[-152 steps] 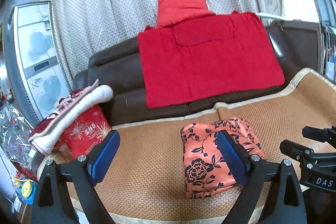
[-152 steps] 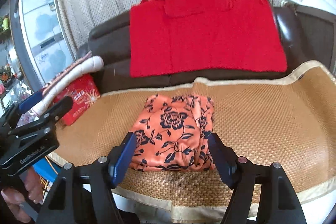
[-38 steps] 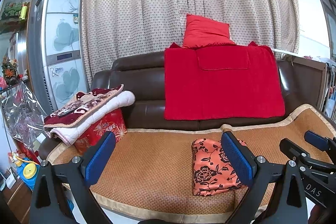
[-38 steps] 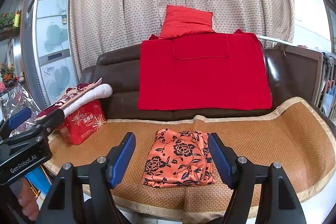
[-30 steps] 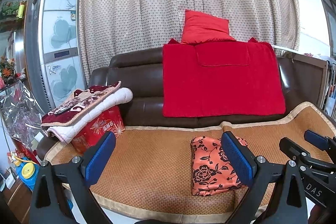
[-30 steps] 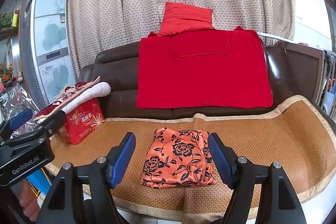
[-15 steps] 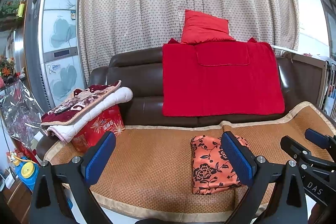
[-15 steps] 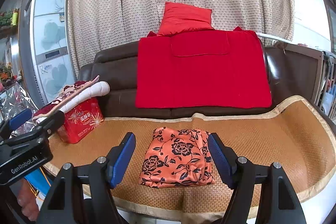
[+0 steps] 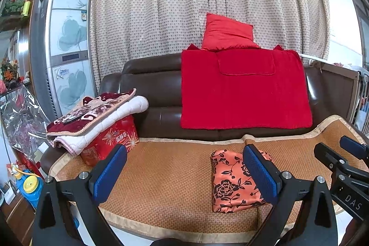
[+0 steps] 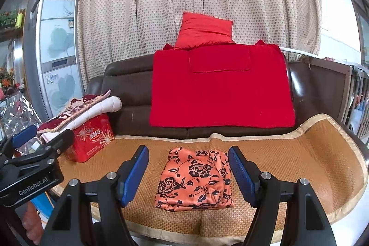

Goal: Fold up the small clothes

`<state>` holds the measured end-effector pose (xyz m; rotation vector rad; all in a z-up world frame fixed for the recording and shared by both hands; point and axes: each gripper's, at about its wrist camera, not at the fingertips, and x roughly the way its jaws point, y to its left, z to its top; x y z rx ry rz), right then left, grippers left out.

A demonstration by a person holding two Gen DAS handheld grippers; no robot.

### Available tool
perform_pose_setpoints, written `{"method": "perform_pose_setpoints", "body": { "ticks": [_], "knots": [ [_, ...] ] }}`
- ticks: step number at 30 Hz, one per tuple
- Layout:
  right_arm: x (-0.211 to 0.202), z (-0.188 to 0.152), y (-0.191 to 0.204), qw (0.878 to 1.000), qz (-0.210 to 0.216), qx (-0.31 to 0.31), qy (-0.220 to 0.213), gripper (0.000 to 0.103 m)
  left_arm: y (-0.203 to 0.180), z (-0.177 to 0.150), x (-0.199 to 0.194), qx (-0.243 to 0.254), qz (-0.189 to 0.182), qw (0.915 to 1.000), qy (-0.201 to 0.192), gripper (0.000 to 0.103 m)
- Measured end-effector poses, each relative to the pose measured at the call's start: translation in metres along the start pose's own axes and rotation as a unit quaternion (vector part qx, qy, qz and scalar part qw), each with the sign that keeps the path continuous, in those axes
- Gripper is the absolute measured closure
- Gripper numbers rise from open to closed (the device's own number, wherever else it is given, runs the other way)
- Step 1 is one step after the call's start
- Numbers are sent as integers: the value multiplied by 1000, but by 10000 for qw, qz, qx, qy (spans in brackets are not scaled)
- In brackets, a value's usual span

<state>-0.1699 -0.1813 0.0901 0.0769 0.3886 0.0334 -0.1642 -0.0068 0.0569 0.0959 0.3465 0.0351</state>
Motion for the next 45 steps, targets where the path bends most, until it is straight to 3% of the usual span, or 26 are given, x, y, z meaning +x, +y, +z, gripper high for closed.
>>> {"method": "perform_pose_setpoints", "body": {
  "ticks": [45],
  "knots": [
    [80,-39,-6,9959,-74,143,894,29,-7,-40,83,87,-54,9962,871,3]
  ]
}}
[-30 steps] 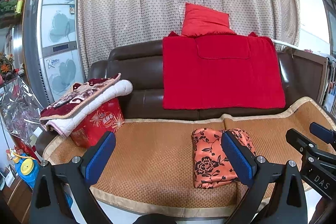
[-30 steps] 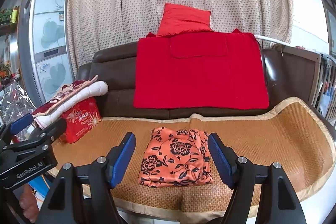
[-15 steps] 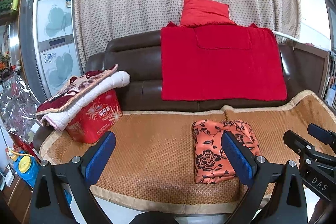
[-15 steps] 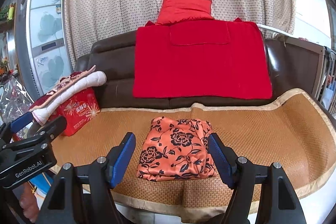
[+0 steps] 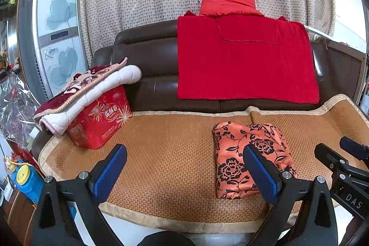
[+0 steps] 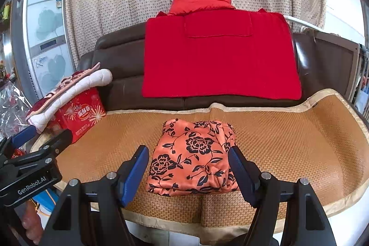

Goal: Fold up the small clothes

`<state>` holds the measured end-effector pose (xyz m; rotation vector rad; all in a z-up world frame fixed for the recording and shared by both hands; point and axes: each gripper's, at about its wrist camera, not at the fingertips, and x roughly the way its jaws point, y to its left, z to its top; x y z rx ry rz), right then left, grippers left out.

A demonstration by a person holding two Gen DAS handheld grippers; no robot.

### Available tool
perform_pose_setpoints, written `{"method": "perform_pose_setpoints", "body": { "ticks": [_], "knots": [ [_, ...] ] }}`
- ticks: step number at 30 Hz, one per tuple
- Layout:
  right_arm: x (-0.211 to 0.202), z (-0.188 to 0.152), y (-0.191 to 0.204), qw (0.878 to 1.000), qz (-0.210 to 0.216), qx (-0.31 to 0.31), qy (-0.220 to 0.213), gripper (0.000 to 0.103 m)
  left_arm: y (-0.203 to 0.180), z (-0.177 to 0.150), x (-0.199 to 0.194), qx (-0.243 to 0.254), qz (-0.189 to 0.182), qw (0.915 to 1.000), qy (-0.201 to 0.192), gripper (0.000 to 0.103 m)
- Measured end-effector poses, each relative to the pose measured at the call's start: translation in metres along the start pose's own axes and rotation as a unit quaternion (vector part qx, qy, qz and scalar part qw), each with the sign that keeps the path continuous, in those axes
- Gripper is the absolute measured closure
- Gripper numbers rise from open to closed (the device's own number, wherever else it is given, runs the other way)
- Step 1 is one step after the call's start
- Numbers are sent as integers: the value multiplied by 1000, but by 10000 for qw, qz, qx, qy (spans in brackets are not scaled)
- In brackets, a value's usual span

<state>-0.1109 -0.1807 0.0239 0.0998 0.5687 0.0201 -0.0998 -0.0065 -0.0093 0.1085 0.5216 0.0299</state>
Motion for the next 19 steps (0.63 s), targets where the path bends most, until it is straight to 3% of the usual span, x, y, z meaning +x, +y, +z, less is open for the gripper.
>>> {"method": "perform_pose_setpoints", "body": {
  "ticks": [14,19],
  "knots": [
    [38,9,-14,9997,-86,143,182,29,-7,8,40,-56,15,9996,281,3],
    [63,18,-20,9996,-49,55,264,29,-5,19,64,-198,-193,9991,307,3]
  ]
}}
